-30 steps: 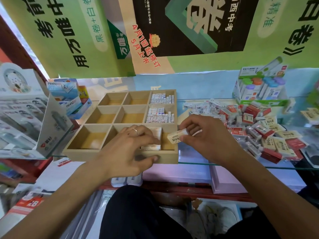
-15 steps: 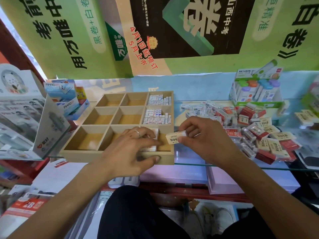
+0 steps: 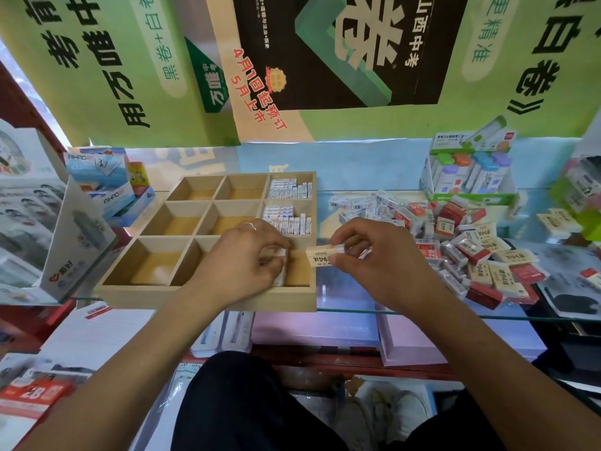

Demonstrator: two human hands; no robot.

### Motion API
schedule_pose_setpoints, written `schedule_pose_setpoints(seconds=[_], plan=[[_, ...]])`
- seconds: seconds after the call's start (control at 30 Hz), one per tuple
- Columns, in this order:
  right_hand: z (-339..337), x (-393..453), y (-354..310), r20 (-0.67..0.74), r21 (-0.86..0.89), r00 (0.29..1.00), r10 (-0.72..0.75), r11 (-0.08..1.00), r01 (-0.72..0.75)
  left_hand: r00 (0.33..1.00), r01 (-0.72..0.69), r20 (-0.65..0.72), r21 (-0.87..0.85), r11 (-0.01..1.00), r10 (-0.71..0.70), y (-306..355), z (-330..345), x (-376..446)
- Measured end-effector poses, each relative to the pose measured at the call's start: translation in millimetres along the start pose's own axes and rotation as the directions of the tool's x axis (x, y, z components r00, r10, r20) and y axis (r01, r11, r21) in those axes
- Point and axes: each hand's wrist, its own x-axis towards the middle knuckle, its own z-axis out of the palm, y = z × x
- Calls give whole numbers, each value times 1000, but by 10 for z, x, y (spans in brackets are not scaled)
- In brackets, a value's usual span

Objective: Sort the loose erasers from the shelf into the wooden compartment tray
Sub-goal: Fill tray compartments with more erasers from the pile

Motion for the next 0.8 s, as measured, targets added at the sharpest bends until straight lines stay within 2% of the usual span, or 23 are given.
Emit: schedule_pose_setpoints(seconds=[0.13,0.23,0.33,0.43,0.6,0.67,0.8], plan=[[24,28,-5,-45,13,999,0,1000,1,1000,-1,18,71,998,-1,19,-26,70],[18,52,-7,-59,48,998,12,999,-9,1000,8,-5,42,999,-7,-44,-16,13],[7,97,-34,-29,83,1000,7,997,-5,996,-25,-87,-167,986,10,8,-53,-53],[50,134,-74,11,154,999,-31,988,28,994,-14,-109,-391,920,-31,170,-92,-72],[124,159,-122,3,249,1000,-31,968,29,974,34,-182,-472,881,-136,172,-66,-129],[123,183,-116,19,219,1000,-13,976,8,958,86,-201,-478,874,-204,134,-69,-187],[130,234,-75,116,33,993,-8,999,4,932,174,-206,-465,868,-297,91,-103,-281]])
